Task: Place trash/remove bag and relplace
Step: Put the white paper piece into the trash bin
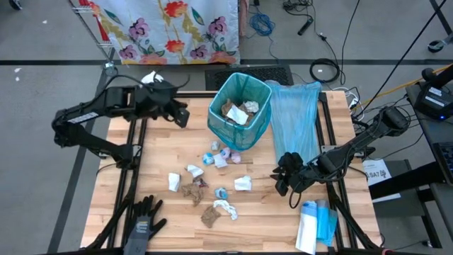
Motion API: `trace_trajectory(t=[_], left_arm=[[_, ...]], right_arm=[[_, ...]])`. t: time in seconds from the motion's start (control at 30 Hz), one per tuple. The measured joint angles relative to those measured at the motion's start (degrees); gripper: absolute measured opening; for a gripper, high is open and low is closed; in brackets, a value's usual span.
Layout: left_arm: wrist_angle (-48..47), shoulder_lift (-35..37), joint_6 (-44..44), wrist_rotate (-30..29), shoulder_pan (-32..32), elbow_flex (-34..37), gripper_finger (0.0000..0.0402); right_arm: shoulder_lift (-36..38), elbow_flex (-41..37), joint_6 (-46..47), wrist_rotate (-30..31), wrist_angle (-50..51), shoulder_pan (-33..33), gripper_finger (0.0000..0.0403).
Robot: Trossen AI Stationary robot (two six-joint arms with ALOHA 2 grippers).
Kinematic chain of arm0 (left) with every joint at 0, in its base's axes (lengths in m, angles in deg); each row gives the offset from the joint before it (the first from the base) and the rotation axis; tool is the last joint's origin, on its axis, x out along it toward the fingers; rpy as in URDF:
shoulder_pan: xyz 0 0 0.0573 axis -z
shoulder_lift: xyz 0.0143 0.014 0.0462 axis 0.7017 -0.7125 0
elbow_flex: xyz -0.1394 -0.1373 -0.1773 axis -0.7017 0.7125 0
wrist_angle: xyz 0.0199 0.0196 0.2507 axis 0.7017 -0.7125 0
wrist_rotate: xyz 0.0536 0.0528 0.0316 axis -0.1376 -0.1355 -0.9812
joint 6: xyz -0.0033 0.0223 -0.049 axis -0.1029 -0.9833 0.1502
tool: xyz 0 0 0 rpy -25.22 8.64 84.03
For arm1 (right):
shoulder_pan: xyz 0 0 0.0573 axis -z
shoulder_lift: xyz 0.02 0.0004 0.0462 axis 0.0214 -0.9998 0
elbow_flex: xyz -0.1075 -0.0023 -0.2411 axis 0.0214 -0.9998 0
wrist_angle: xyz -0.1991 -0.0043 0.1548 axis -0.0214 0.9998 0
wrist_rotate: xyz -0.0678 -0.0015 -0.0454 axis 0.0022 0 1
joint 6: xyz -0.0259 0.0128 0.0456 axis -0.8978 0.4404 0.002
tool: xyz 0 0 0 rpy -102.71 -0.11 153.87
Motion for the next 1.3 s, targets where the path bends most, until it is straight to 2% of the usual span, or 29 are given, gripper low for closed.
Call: trace_trajectory(t=[0.23,0.33,0.43,0.6,0.83,0.9,1.1,1.3], left_arm=[[-13.9,-0.1,12.6,-0.4,3.6,3.1,0.0069],[-17.7,0.5,20.7,-0.6,7.6,7.7,0.0099],[-17.2,1.7,27.5,-0.7,12.2,13.8,0.0124],[-9.8,1.7,37.7,2.0,19.8,24.7,0.0144],[7.4,1.1,48.9,6.0,28.5,37.7,0.0146],[10.8,0.9,51.9,6.1,30.4,40.0,0.0146],[12.3,-0.8,58.6,7.5,33.7,43.3,0.0146],[17.5,-6.1,59.1,10.7,35.2,44.6,0.0145]], right_arm=[[0.0,0.0,1.2,0.0,0.0,0.0,0.0105],[0.0,0.0,1.2,0.0,0.0,0.0,0.0105],[0.0,0.0,1.2,0.0,-0.1,0.0,0.0105],[0.0,0.0,1.3,-0.1,-0.5,0.0,0.0105],[0.0,0.0,1.3,-0.3,-0.6,-0.1,0.0105],[0.0,0.0,1.3,-0.3,-0.6,-0.2,0.0105],[0.0,0.0,1.3,-0.6,-0.5,-0.2,0.0105],[0.0,0.0,1.2,-0.6,-0.4,-0.5,0.0105]])
